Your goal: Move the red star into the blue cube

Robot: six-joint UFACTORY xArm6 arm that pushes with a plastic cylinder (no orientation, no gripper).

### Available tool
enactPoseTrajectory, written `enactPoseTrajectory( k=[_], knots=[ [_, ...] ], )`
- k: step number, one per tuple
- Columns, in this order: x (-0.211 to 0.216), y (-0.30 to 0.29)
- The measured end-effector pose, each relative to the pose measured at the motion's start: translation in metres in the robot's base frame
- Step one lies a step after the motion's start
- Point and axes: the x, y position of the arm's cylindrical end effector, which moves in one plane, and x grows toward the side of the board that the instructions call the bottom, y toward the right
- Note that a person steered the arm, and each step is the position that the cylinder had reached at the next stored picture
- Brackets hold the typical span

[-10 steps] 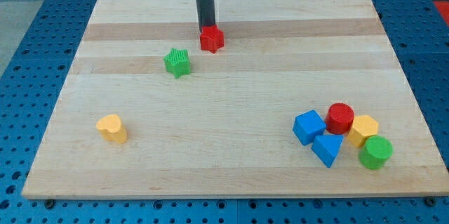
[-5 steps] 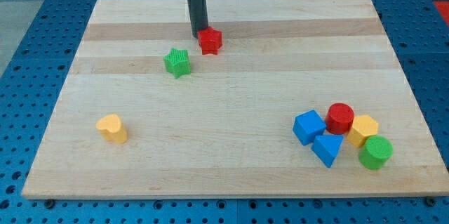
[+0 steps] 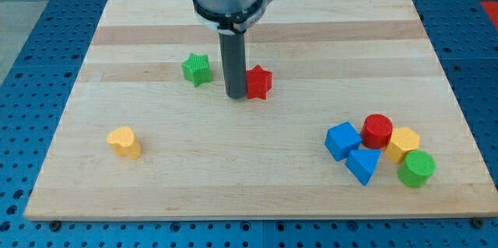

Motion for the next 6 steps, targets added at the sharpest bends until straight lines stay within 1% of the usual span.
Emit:
enactPoseTrajectory(
  k=[1,3,4,6],
  knots=[
    [0.003,0.005],
    [-0.032,-0.017],
    [-0.032,-0.008],
    [-0.032,0.05]
  ],
)
